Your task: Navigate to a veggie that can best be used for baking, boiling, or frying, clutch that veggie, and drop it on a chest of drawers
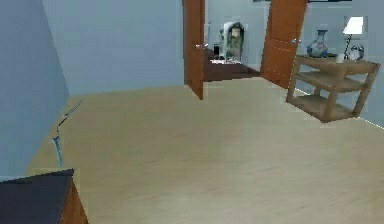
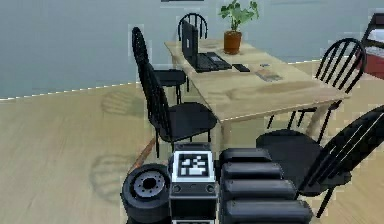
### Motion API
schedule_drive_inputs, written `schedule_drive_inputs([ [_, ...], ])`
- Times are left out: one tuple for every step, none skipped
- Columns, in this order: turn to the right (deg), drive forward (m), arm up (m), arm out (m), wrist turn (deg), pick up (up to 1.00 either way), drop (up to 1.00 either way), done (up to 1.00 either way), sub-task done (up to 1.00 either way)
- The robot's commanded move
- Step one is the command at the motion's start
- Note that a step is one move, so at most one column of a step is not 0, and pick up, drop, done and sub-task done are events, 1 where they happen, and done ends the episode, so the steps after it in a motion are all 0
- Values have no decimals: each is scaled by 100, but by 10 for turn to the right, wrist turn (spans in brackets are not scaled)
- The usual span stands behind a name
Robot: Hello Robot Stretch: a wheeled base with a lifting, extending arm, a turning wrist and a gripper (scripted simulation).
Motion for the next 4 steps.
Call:
schedule_drive_inputs([
  [450,0,0,0,0,0,0,0,0],
  [450,0,0,0,0,0,0,0,0],
  [450,0,0,0,0,0,0,0,0],
  [420,0,0,0,0,0,0,0,0],
])
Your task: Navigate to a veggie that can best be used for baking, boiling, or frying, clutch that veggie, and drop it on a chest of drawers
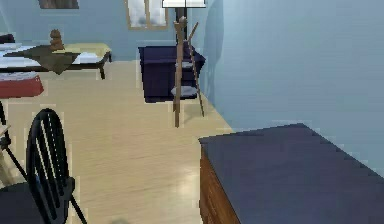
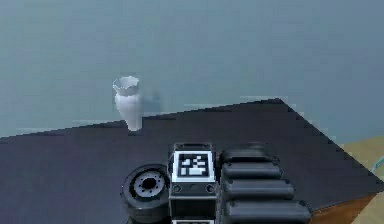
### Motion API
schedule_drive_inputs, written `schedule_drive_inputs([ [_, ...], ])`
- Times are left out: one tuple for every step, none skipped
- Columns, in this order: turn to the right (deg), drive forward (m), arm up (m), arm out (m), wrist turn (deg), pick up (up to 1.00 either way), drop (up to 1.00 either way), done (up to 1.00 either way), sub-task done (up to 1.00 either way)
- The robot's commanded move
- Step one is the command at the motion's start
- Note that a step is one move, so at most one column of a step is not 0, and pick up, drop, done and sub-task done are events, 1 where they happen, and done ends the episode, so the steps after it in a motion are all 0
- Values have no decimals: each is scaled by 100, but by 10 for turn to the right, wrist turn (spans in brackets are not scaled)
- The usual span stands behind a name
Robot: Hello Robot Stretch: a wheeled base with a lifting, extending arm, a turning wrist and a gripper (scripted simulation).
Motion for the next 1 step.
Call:
schedule_drive_inputs([
  [0,30,0,0,0,0,0,0,0],
])
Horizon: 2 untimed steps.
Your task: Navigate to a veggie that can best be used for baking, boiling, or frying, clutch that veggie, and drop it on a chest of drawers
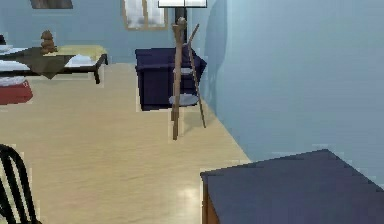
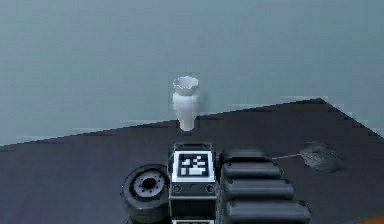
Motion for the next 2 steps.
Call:
schedule_drive_inputs([
  [-120,0,0,0,0,0,0,0,0],
  [0,0,0,40,0,0,0,0,0],
])
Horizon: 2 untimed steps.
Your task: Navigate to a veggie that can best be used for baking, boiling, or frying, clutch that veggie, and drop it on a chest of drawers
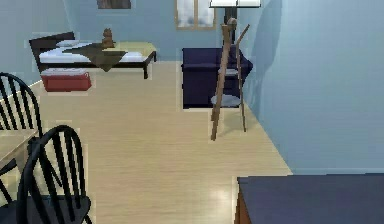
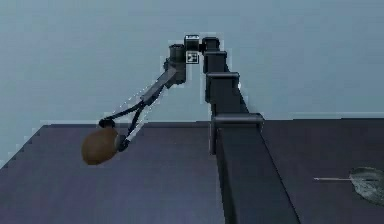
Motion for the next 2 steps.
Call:
schedule_drive_inputs([
  [0,0,0,0,450,0,0,0,0],
  [0,0,0,0,450,0,0,0,0],
])
